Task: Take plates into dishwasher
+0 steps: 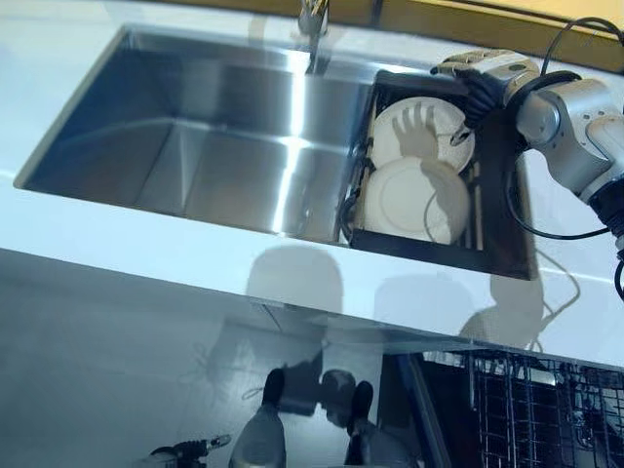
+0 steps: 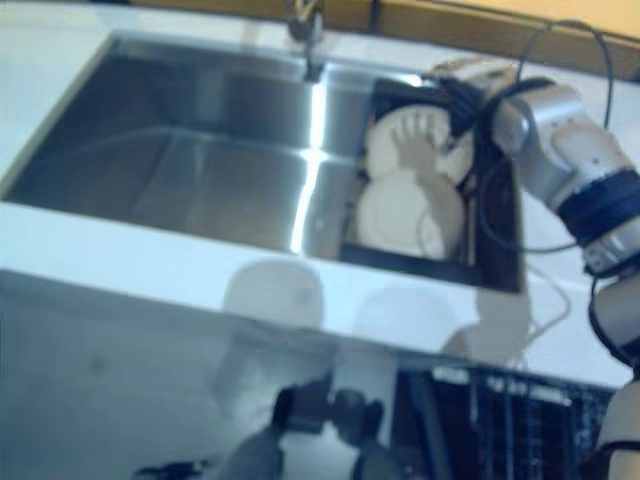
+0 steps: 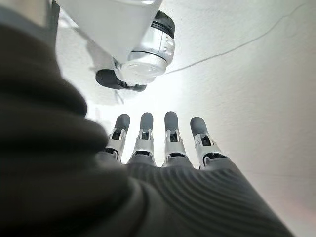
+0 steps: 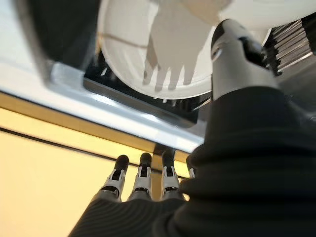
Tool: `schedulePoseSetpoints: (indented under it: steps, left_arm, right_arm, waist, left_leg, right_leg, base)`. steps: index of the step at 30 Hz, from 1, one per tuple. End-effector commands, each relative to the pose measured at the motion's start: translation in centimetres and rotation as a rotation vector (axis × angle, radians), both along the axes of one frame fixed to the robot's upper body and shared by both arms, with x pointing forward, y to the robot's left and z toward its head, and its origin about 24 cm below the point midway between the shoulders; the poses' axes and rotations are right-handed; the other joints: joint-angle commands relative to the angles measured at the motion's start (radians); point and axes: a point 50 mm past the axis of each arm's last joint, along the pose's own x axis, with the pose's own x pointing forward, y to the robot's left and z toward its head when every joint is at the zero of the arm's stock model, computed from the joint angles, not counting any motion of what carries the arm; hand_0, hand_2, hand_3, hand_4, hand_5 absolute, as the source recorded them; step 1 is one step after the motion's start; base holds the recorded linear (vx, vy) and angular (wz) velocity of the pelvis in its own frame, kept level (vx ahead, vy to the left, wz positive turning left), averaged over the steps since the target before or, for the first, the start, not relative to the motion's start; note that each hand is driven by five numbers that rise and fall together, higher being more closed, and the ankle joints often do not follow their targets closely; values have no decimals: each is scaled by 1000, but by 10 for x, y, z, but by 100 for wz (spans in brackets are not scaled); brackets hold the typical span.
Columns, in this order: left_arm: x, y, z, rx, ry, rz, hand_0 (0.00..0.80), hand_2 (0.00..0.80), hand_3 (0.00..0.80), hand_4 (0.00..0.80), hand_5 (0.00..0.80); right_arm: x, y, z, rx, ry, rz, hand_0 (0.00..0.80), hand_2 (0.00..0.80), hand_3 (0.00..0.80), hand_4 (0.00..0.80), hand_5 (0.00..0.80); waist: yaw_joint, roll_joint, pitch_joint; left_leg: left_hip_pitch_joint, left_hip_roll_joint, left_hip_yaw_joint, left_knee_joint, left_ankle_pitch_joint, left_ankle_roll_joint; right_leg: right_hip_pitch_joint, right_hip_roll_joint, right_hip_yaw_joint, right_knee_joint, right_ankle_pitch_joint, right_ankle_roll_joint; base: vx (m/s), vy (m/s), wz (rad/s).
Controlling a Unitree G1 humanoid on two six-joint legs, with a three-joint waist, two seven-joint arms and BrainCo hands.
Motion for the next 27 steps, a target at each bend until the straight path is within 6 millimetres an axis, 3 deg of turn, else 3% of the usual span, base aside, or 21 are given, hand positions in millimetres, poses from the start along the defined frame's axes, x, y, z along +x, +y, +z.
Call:
schedulePoseSetpoints:
  steps: [1, 14, 27]
  left_arm:
    - [21, 5, 8, 29, -23, -3, 0, 0, 0, 0, 0]
    - [34, 8, 13, 38, -52, -3, 0, 0, 0, 0, 0]
    - [32, 8, 12, 38, -48, -24, 0, 0, 0, 0, 0]
  right_arm:
    - [-13, 10, 54, -43, -129, -12, 0, 0, 0, 0, 0]
    - [-4, 14, 28, -83, 58, -48, 0, 0, 0, 0, 0]
    - [8, 5, -8, 71, 362, -146, 0, 0, 0, 0, 0]
  waist:
    - [2, -26, 43]
    - [-1, -30, 84]
    - [3, -31, 73]
  left_leg:
    - [8, -13, 49, -6, -22, 14]
    - [8, -9, 65, -6, -19, 18]
    - [38, -5, 79, -6, -21, 12]
  right_leg:
    - [39, -57, 7, -1, -14, 83]
    - [29, -59, -3, 6, -6, 87]
    - [60, -65, -8, 2, -5, 86]
  base:
    - [0, 0, 0]
    - [0, 0, 0]
    - [15, 1, 0]
